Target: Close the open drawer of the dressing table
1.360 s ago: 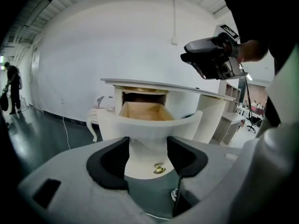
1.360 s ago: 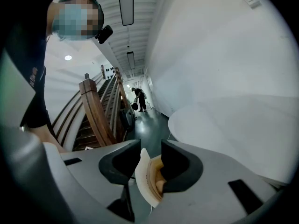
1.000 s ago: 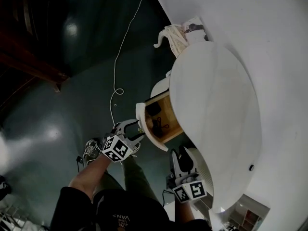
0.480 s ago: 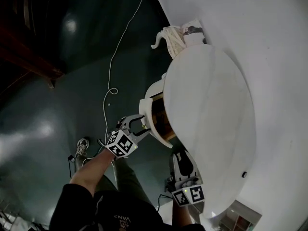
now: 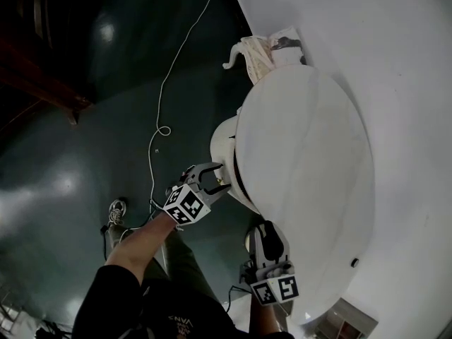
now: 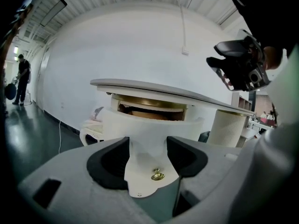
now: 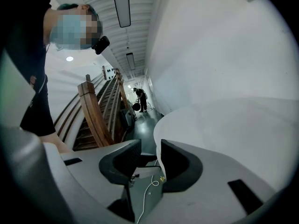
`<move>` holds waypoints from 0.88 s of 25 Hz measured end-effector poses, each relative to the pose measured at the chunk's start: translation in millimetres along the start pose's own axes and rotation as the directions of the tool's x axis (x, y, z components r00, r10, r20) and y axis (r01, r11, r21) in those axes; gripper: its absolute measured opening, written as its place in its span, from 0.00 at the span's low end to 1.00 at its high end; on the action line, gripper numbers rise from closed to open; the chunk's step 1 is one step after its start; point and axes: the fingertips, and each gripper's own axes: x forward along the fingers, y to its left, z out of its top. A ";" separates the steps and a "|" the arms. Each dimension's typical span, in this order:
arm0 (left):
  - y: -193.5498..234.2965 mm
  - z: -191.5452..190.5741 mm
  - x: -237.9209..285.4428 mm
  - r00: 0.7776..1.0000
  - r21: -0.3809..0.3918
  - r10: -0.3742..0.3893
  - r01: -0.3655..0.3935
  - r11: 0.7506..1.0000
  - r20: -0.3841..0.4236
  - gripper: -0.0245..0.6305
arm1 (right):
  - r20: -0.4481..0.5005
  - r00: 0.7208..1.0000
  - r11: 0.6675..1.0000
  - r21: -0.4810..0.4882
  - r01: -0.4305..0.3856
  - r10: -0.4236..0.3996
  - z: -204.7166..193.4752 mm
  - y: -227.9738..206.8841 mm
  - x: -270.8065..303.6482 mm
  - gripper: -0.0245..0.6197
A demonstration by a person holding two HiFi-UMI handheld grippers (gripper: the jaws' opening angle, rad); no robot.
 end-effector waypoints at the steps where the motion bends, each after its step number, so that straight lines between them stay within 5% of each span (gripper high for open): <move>1: 0.7 1.9 4.5 1.000 -0.001 -0.001 0.001 1.000 0.002 0.42 | 0.001 1.000 1.000 0.001 0.000 0.000 0.8 -1.6 0.3 0.25; 22: 6.8 26.4 68.2 0.998 -0.032 0.000 0.002 0.999 0.065 0.42 | 0.002 0.999 0.999 0.020 0.047 -0.047 -1.6 -36.1 -16.8 0.25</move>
